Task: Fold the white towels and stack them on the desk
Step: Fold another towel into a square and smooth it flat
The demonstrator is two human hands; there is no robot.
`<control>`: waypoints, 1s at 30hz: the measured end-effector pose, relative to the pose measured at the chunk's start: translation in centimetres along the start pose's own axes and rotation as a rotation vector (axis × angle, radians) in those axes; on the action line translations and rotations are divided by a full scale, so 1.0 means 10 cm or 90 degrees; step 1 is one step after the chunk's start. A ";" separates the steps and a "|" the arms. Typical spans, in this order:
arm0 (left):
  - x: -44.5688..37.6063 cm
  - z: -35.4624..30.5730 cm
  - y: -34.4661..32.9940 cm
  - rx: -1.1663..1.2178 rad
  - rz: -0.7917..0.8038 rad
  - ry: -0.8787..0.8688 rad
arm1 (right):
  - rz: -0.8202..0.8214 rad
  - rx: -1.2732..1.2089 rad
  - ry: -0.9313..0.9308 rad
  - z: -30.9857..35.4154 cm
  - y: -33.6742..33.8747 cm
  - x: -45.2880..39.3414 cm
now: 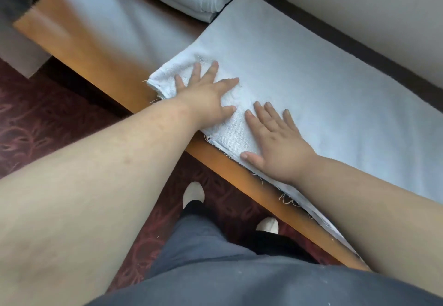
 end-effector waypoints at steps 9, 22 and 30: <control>-0.33 -0.28 0.28 -0.023 -0.057 -0.044 | -0.043 -0.047 -0.402 -0.64 -0.08 0.49; -0.48 0.25 0.29 -0.061 -0.108 -0.082 | -0.022 -0.019 -0.403 -0.06 -0.10 0.15; -0.12 -0.87 -0.08 -0.076 -0.029 -0.437 | -0.062 -0.131 -0.509 -0.25 -0.09 0.65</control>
Point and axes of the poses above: each hand's wrist, its own x-axis away from the middle knuckle, its own y-axis out of the back of the hand, z = x × y, the point moved 6 cm from there along -x, towards the middle knuckle, and after that the axes turned 10 degrees about x, right-handed, at the moved point
